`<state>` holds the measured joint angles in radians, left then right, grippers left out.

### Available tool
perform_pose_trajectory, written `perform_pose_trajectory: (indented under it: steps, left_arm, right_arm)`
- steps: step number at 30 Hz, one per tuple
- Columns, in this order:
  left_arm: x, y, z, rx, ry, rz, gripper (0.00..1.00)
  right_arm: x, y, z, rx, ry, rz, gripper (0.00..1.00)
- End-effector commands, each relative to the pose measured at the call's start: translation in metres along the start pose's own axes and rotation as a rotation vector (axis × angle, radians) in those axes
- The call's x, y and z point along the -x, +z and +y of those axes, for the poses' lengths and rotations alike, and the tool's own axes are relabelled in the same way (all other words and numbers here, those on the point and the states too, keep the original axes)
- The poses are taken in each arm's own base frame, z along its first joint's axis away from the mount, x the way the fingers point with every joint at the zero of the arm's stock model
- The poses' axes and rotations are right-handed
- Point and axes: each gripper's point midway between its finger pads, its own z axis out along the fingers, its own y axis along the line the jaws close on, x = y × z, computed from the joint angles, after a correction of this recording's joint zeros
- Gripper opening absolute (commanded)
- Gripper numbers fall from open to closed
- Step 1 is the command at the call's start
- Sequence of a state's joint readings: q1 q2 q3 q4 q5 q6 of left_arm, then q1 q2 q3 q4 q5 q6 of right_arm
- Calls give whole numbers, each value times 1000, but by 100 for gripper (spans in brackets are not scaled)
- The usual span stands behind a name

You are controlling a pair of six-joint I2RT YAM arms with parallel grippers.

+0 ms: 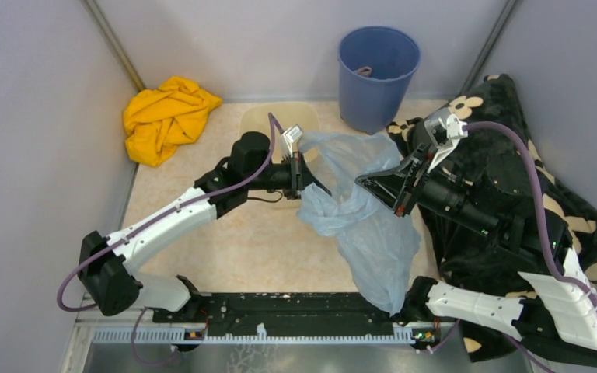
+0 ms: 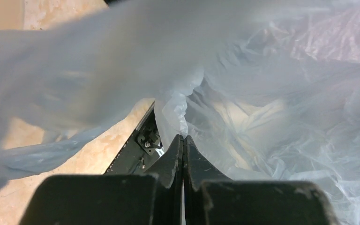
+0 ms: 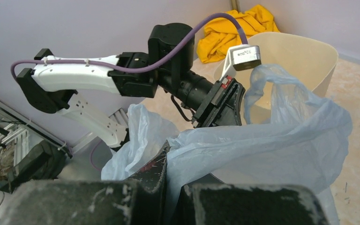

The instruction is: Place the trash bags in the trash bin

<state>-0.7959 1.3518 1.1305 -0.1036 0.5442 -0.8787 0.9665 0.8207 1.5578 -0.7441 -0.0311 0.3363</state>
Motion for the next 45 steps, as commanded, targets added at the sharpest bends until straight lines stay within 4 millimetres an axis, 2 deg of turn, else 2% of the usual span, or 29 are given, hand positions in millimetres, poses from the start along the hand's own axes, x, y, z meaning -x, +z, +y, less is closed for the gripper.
perform_pose_trajectory:
  steps: [1, 7, 12, 21, 25, 29, 31, 36, 40, 45]
  left_arm:
    - [9, -14, -23, -33, 72, -14, 0]
    - [20, -31, -29, -14, 117, -45, 0]
    - [34, -51, -38, -23, 149, -96, 0]
    - [47, -62, -59, -59, 221, -122, 0]
    - [57, -60, -64, -66, 240, -107, 0]
    - [59, -52, -64, -82, 242, -90, 0]
    - [62, -50, -61, -78, 246, -90, 0]
    - [65, -49, -56, -58, 249, -99, 0]
    - [64, -56, -54, -31, 266, -112, 0]
    - [51, -69, -54, -31, 262, -111, 0]
  right_arm:
    - [2, 2, -5, -30, -1, -6, 0]
    - [-5, -2, -33, -188, 14, 8, 0]
    - [-18, -2, -46, -259, 25, 49, 0]
    - [-54, 20, -45, -217, 55, 131, 0]
    - [-64, 29, -48, -220, 68, 140, 0]
    - [-63, 31, -49, -226, 95, 121, 0]
    - [-65, 28, -55, -262, 120, 99, 0]
    - [-87, 17, -71, -332, 144, 123, 0]
    - [-80, 4, -75, -361, 123, 104, 0]
    - [-74, -9, -79, -383, 118, 82, 0]
